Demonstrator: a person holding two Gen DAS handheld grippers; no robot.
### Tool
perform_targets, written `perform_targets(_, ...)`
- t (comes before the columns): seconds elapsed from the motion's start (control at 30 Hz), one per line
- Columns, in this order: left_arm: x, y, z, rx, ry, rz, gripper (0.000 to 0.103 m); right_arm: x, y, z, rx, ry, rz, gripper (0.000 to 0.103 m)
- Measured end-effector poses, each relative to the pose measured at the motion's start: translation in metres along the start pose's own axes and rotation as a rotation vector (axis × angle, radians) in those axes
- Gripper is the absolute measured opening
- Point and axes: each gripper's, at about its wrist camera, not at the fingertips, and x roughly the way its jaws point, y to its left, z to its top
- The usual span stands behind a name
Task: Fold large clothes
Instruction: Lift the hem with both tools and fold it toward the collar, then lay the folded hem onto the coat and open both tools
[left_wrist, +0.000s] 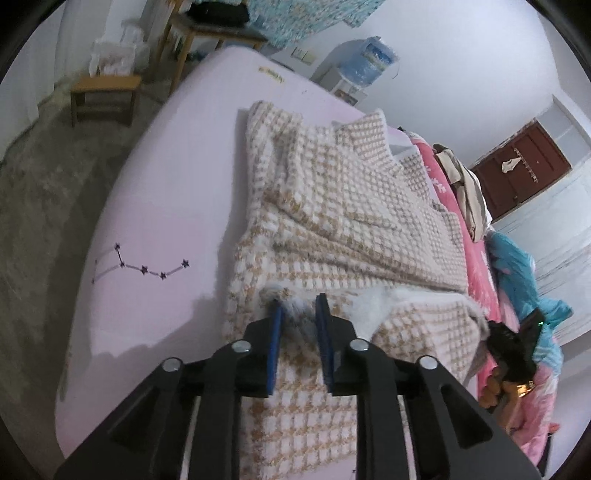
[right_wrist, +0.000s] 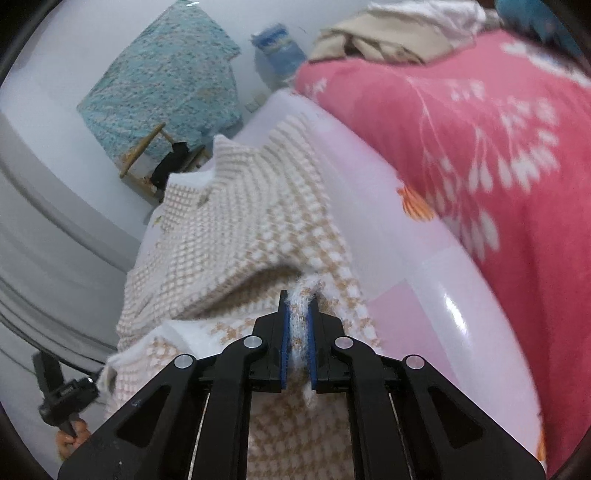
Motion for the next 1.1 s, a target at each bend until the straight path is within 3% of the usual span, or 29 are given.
perform_targets(0.03, -0.003, 0.001, -0.001, -0.008, -0.002, -0.015, 0.028, -0.001, -0.003, 0.000, 0.017, 0.003, 0.017, 0.008)
perform_targets(0.07, -0.007, 0.002, -0.001, -0.011, -0.017, -0.018, 0.045, -0.003, -0.004, 0.000, 0.025, 0.003, 0.031, 0.011)
perform_targets(0.13, -0.024, 0.002, -0.002, 0.001, -0.093, 0.017, 0.063, -0.009, -0.004, 0.000, 0.028, -0.002, 0.049, 0.016)
perform_targets(0.27, -0.052, -0.001, -0.009, 0.026, -0.149, 0.005, 0.063, -0.025, -0.004, -0.003, 0.034, -0.016, 0.063, 0.027)
perform_targets(0.33, -0.059, -0.008, -0.019, 0.064, -0.145, 0.003, 0.063, -0.043, -0.003, -0.006, 0.017, -0.058, 0.037, 0.051)
perform_targets(0.37, -0.061, -0.013, -0.025, 0.085, -0.140, -0.001, 0.063, -0.052, -0.003, -0.009, 0.007, -0.079, 0.021, 0.054)
perform_targets(0.5, -0.065, -0.030, -0.064, 0.166, -0.087, -0.045, 0.063, -0.086, -0.008, -0.024, -0.014, -0.113, -0.009, 0.055)
perform_targets(0.6, -0.058, -0.032, -0.095, 0.170, -0.018, -0.068, 0.063, -0.107, -0.016, -0.044, -0.023, -0.083, -0.039, 0.056)
perform_targets(0.67, -0.052, -0.030, -0.111, 0.145, 0.021, -0.079, 0.063, -0.111, -0.019, -0.057, -0.026, -0.054, -0.046, 0.057)
perform_targets(0.8, -0.039, -0.006, -0.128, -0.004, 0.050, -0.131, 0.063, -0.112, -0.025, -0.082, -0.009, 0.024, -0.031, 0.059)
perform_targets(1.0, -0.027, 0.039, -0.121, -0.253, -0.003, -0.226, 0.063, -0.090, -0.030, -0.097, 0.044, 0.069, 0.002, 0.059)
perform_targets(1.1, -0.028, 0.042, -0.113, -0.279, -0.035, -0.229, 0.063, -0.079, -0.036, -0.093, 0.088, 0.058, 0.018, 0.057)
